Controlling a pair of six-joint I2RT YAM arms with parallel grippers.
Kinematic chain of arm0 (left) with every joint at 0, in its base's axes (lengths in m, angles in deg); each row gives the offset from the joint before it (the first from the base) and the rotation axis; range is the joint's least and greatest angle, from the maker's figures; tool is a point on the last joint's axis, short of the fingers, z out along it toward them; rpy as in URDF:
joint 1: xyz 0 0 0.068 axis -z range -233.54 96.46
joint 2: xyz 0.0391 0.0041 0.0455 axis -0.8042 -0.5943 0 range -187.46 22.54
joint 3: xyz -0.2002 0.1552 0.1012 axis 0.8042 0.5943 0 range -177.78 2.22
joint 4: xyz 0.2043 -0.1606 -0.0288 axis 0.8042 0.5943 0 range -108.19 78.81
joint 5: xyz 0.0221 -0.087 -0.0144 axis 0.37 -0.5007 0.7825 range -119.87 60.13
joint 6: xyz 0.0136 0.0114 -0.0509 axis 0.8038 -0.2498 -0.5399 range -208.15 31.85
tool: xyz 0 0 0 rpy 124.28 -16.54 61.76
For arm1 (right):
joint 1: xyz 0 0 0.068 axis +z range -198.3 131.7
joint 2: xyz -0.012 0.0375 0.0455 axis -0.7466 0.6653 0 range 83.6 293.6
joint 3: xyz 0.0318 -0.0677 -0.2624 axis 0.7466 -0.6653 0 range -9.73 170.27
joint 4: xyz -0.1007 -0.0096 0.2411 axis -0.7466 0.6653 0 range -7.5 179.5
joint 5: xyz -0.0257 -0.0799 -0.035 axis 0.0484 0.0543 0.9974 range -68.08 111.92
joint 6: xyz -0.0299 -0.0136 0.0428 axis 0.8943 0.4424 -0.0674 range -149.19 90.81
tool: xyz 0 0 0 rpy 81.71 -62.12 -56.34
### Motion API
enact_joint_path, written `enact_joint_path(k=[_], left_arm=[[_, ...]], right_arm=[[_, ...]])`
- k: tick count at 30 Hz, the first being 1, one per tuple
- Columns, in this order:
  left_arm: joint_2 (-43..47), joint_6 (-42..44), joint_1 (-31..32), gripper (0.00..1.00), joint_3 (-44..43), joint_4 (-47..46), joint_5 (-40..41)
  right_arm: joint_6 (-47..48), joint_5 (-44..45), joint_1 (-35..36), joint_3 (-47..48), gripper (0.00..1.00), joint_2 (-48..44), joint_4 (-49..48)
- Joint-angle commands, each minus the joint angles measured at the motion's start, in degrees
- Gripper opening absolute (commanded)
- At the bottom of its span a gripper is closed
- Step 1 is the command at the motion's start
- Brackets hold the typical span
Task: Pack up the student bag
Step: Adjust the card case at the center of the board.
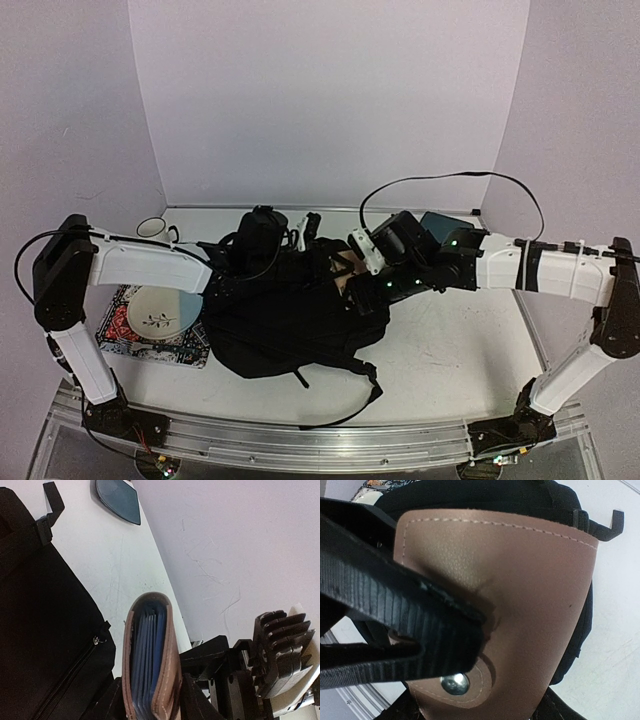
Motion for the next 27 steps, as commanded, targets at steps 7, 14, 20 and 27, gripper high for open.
enact_joint_path(k=[7,14,20,27], left_arm=[[5.5,2.7,-3.0,0.17,6.8,-5.9,-2.6],[10.4,7.7,-4.3,0.12,9.2,-6.7,-6.1],[13.4,8.4,-4.4,0.11,10.1,-8.7,-9.2],[14.5,6.4,-4.4,0.09,11.5,-13.6,-15.1]], right_arm=[[0.9,-7.5,-2.0,-4.7,0.83,-4.0,-8.9],[-2.8,-21.8,-6.6,-10.5,0.98,-8.0,-20.7],[-8.0,-31.2,-8.7,-15.1,0.95,-7.7,-33.4],[-10.3,-41.3,-11.2,-18.8,0.82,-8.0,-43.1]])
